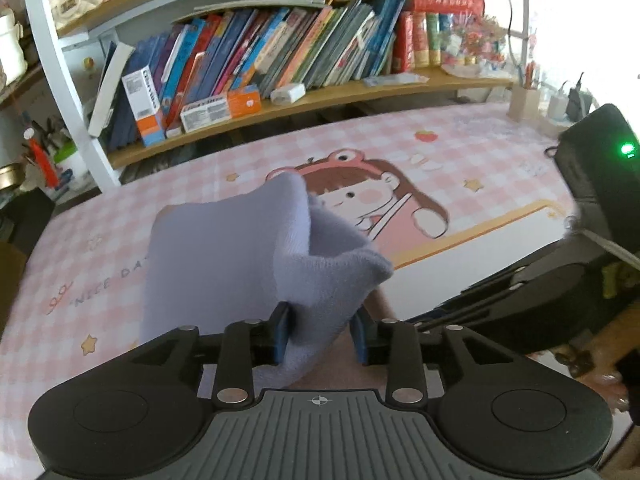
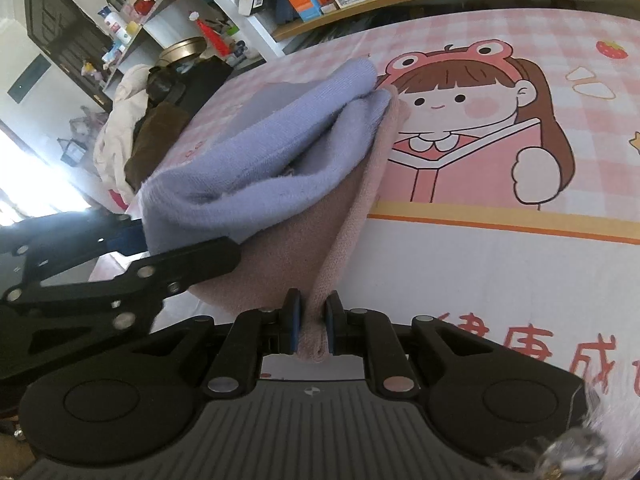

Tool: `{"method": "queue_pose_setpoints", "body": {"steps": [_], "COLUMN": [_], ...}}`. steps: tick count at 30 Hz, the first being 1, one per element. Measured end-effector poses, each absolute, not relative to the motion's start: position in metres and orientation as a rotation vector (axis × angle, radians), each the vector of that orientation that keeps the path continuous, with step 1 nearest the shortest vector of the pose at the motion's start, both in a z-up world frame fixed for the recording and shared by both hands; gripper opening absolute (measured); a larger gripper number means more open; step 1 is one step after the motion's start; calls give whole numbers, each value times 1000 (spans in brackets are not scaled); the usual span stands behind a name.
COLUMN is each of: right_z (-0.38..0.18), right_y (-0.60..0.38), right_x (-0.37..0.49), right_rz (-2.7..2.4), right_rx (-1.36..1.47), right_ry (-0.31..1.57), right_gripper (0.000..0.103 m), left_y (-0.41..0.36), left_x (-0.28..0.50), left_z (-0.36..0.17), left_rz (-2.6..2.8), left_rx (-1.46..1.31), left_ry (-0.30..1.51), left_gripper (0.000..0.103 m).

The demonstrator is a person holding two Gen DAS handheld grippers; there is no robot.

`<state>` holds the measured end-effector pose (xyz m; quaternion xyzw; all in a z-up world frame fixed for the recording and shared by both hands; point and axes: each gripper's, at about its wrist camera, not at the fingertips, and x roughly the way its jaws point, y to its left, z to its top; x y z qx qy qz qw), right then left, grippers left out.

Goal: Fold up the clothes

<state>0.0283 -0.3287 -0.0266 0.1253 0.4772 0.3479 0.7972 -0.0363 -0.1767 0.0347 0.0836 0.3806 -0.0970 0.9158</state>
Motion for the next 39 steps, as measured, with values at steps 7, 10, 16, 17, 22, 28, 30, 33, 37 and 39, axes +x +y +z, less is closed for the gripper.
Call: {"method": "queue_pose_setpoints", "body": {"steps": [7, 10, 16, 17, 22, 28, 30, 33, 37, 39], "right_z": [-10, -1, 14, 16, 28, 39, 41, 45, 44, 43], "right_y": [-365, -375, -381, -382, -378, -353, -344, -332, -322, -316], "right_x": [28, 30, 24, 22, 15, 9, 8, 8, 12, 13], "right_rz": [673, 631, 574, 565, 537, 562, 573, 565, 542, 542], "right_rx": [339, 361, 361, 360, 357, 338, 326, 312, 313, 314], "right_ry": [988, 961, 917, 911, 885, 869, 865, 856, 865, 875], "right_gripper": [20, 20, 20, 20, 20, 28, 31, 31, 32, 43], "left_y": [-155, -134, -110, -110, -131, -137, -129, -106, -72, -60], "left_x": [-44, -46, -21, -18, -17, -23, -27, -39, -50, -52], "left_z": [63, 77, 55, 49, 6, -1, 6, 19, 32, 36], "left_rz": [-240, -241, -131, -149, -274, -325, -327, -293, -209, -182], "left_rx": [30, -99, -133, -128, -57, 18, -2, -46, -105, -115], "left_ry": [676, 573, 650, 674, 815, 812, 796, 739, 685, 670], "left_gripper": [33, 33, 29, 29, 28, 29, 32, 32, 32, 32]}}
